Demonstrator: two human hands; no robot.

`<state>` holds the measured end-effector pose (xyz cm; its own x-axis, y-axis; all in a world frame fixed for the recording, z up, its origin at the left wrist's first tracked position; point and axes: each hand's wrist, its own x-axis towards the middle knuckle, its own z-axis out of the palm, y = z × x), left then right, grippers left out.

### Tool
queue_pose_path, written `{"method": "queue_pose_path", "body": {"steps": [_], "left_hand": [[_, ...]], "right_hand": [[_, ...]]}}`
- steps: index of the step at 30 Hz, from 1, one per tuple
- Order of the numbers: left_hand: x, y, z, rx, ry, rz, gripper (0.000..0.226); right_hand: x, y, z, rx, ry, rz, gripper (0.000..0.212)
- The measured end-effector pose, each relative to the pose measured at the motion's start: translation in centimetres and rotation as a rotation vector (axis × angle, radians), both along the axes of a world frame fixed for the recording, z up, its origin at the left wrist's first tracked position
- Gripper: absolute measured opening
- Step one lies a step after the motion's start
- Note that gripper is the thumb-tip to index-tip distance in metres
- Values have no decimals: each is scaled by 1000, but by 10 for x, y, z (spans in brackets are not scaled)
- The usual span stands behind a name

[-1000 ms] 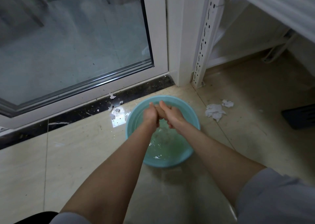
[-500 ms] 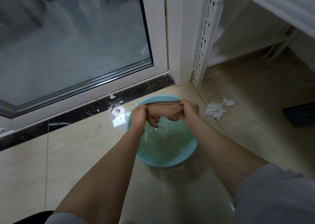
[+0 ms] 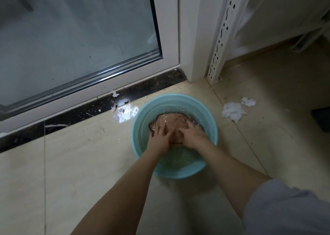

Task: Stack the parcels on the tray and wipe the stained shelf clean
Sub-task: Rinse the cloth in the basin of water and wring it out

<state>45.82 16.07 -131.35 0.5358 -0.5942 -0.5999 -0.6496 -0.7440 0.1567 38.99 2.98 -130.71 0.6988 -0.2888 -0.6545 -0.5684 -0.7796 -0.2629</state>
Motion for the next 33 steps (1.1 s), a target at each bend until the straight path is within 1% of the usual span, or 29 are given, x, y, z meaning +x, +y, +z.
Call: {"method": "queue_pose_path", "body": {"steps": [2, 3, 4, 5, 7, 8, 9, 10, 11, 12, 13, 14, 15, 16, 17, 19, 20, 21, 22, 23, 24, 25, 26, 27, 29, 30, 31, 32, 33], "left_hand": [[-6, 4, -14, 141, 88, -75, 56], [-4, 5, -17, 174, 123, -71, 57], [0, 5, -17, 171, 136, -50, 57], [4, 4, -15, 134, 105, -22, 56], [9, 2, -11, 23, -67, 25, 49], [11, 1, -11, 1, -114, 16, 47], [11, 1, -13, 18, -88, -9, 47], [9, 2, -15, 66, -20, -32, 48], [7, 3, -14, 109, 50, -25, 47], [7, 2, -12, 117, 82, 14, 45], [8, 1, -9, 97, 67, 88, 40], [10, -1, -4, 63, 7, 158, 35], [13, -3, 2, 23, -78, 183, 34], [15, -4, 6, -30, -133, 182, 37], [16, -5, 8, -83, -115, 177, 46], [16, -7, 13, -187, 87, 211, 72], [14, -9, 16, -242, 179, 259, 79], [13, -11, 20, -302, 234, 323, 78], [13, -13, 25, -394, 282, 424, 68], [13, -15, 32, -498, 360, 562, 53], [14, -18, 41, -603, 467, 711, 39], [14, -21, 48, -695, 570, 838, 28], [17, -24, 55, -777, 639, 931, 21], [18, -28, 60, -833, 653, 988, 20], [18, -35, 72, -889, 653, 1036, 29], [17, -37, 76, -895, 684, 1041, 35], [16, -38, 81, -885, 737, 1025, 40], [16, -38, 84, -859, 782, 981, 43], [16, -37, 86, -812, 787, 912, 44]], "right_hand": [[-4, 2, -12, 52, 179, 144, 68], [-5, 2, -15, 58, 215, 165, 68], [-3, 1, -15, 40, 201, 163, 65], [0, 1, -15, -5, 147, 142, 60], [4, 1, -13, -137, -22, 37, 54], [5, 0, -13, -169, -79, -32, 57], [5, 0, -13, -151, -78, -93, 61], [4, 0, -14, -117, -32, -121, 66], [2, 1, -15, -94, 29, -126, 69], [1, 2, -18, -85, 80, -124, 66], [-1, 1, -20, -79, 111, -136, 58], [-1, 1, -18, -61, 122, -169, 49], [0, 0, -16, -30, 99, -225, 42], [1, 0, -12, 33, 58, -291, 39], [5, -1, -6, 137, 15, -367, 37], [13, 2, 10, 414, -102, -603, 24], [18, 3, 19, 585, -141, -758, 19], [23, 4, 27, 774, -163, -886, 21], [27, 4, 33, 936, -191, -978, 30], [30, 4, 37, 1045, -231, -1041, 42], [32, 3, 40, 1091, -288, -1101, 48], [32, 2, 42, 1101, -359, -1173, 46], [30, -1, 46, 1050, -411, -1241, 43], [26, -4, 47, 971, -415, -1303, 40], [14, -9, 48, 854, -301, -1360, 42], [7, -11, 49, 850, -226, -1373, 45], [1, -13, 51, 885, -167, -1387, 51], [-3, -14, 50, 961, -143, -1396, 59], [-6, -15, 52, 1073, -153, -1405, 66]]}}
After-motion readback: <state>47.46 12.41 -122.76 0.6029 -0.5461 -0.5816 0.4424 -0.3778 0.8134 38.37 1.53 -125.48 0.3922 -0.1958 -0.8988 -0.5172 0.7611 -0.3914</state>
